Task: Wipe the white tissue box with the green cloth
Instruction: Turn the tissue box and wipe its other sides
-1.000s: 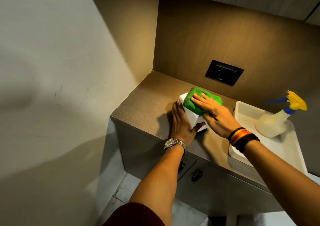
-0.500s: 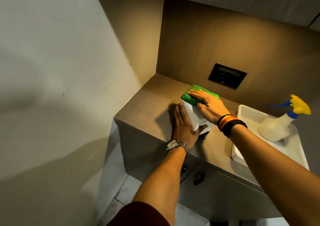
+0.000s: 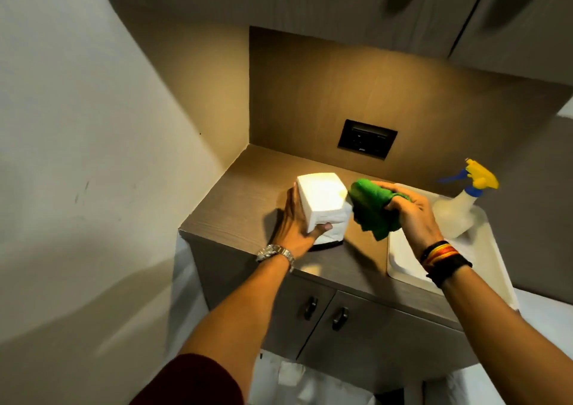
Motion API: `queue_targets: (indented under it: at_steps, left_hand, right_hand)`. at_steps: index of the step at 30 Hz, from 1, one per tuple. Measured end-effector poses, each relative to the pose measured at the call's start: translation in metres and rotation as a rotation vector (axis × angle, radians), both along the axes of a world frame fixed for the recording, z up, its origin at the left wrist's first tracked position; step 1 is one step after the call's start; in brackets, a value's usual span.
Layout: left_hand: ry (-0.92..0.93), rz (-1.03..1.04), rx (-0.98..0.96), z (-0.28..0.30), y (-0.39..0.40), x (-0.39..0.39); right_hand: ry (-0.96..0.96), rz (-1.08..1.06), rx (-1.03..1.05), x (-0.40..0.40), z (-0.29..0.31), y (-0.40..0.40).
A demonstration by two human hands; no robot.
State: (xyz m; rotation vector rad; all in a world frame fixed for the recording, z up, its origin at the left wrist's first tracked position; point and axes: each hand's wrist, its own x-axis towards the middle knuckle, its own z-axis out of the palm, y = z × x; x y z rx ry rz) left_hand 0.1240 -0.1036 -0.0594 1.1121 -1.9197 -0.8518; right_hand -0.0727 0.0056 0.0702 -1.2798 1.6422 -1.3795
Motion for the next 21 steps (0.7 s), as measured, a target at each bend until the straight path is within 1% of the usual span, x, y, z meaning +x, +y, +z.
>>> queue_targets:
  at_steps: [2, 4, 7, 9, 12, 15, 17, 19, 21]
  left_hand:
    - [-0.006, -0.067, 0.026, 0.003, -0.008, 0.015]
    - [-0.047, -0.12, 0.071, 0.01, -0.016, 0.031]
    - [-0.058, -0.215, 0.157, 0.024, -0.019, 0.05]
    - [-0.107, -0.234, 0.134, 0.034, -0.014, 0.055]
    - [-0.179, -0.177, 0.024, 0.046, -0.006, 0.056]
    - [-0.314, -0.156, -0.26, 0.065, 0.001, 0.044]
    - [-0.35, -0.138, -0.415, 0.078, 0.001, 0.032]
    - [-0.438, -0.145, -0.445, 0.088, -0.004, 0.016]
    - [-0.554, -0.185, -0.406, 0.092, -0.011, 0.005]
  right_hand:
    - [-0.144, -0.146, -0.029, 0.0, -0.011, 0.006]
    - [-0.262, -0.223, -0.031, 0.004, -0.023, 0.011]
    - [-0.343, -0.258, -0.012, 0.018, -0.037, 0.013]
    - [-0.386, -0.295, -0.02, 0.029, -0.045, 0.01]
    - [-0.428, -0.316, -0.021, 0.048, -0.057, 0.002]
    - [-0.49, -0.321, -0.022, 0.064, -0.067, 0.0]
    - [-0.503, -0.293, -0.05, 0.076, -0.069, 0.002]
    - [-0.475, -0.207, -0.073, 0.088, -0.076, 0.005]
    - [-0.429, -0.126, -0.074, 0.101, -0.087, 0.005]
